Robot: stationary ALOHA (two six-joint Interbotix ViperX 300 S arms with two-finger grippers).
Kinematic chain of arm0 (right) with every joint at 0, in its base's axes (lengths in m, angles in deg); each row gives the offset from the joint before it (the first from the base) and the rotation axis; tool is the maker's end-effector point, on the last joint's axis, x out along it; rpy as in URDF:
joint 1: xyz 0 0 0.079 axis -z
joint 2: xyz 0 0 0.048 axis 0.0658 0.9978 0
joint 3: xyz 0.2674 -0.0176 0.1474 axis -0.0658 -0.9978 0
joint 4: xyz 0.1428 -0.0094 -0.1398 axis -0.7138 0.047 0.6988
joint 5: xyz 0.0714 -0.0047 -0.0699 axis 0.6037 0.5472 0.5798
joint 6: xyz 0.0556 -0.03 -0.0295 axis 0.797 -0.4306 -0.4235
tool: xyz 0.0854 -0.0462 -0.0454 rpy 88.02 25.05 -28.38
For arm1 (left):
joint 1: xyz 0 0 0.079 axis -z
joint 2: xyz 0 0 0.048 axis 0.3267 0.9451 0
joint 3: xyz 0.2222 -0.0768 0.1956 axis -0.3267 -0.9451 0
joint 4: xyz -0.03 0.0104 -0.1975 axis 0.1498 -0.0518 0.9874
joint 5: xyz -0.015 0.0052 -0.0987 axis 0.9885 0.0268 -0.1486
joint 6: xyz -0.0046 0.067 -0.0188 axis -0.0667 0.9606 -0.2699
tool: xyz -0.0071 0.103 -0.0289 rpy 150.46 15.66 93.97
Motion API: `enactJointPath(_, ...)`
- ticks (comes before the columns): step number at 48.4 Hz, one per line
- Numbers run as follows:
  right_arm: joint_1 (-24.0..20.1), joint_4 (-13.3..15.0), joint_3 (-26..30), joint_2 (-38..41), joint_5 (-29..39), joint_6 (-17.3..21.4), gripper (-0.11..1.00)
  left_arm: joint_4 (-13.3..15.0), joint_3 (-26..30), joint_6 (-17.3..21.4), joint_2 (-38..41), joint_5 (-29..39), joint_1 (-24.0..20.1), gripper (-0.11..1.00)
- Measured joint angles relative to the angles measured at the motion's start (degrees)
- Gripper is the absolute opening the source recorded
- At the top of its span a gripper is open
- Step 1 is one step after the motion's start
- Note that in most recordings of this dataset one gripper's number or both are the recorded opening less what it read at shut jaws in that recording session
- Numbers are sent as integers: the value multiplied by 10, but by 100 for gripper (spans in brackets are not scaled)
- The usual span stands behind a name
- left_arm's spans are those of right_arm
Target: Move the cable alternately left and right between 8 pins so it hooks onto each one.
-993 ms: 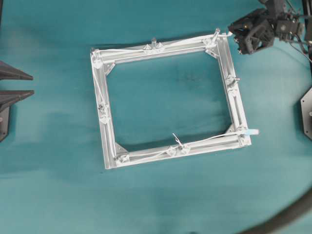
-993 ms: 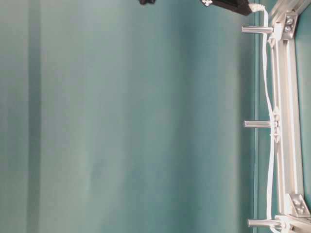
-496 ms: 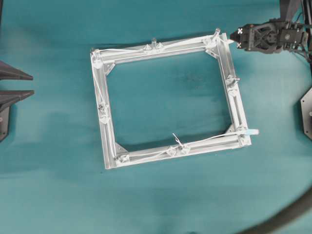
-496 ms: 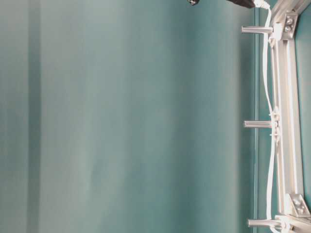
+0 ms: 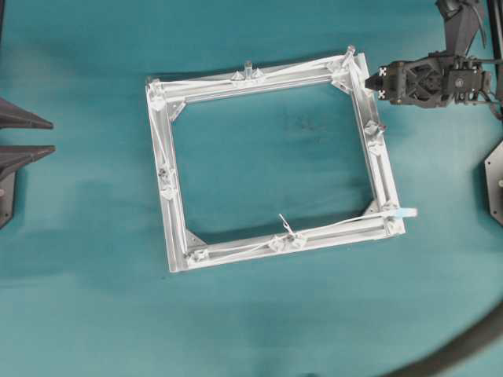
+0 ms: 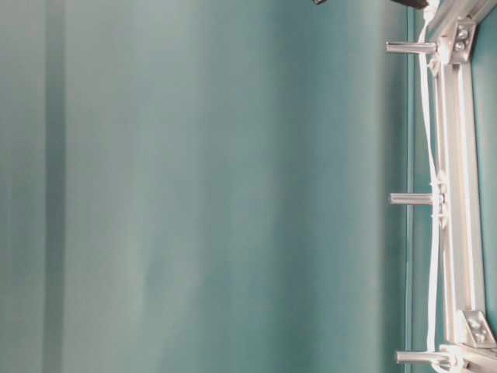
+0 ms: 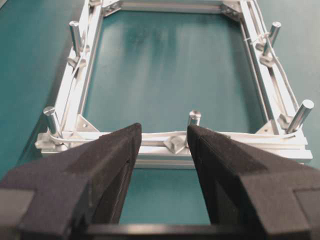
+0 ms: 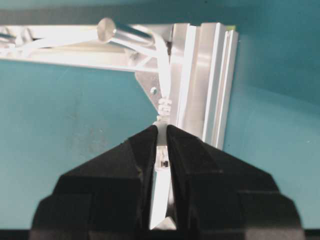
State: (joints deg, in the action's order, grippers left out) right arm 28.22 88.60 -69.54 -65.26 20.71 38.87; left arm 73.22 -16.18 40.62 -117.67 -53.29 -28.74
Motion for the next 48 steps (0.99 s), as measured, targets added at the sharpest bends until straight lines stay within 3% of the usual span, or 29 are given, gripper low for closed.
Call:
enactJointPath(9,-1,6,1,0,1,0,13,0,0,0,0,0,0,55)
enactJointPath(18,-6,7,1,0,13,3,65,0,0,0,0,0,0,55)
enactJointPath(20,-7,8,1,0,15,4,72,0,0,0,1,0,0,55)
enactJointPath(36,-7,9,-14,-43,20,3,68,0,0,0,0,0,0,55)
enactJointPath(48,-6,9,-50,-156,56,3,68,0,0,0,1,0,0,55)
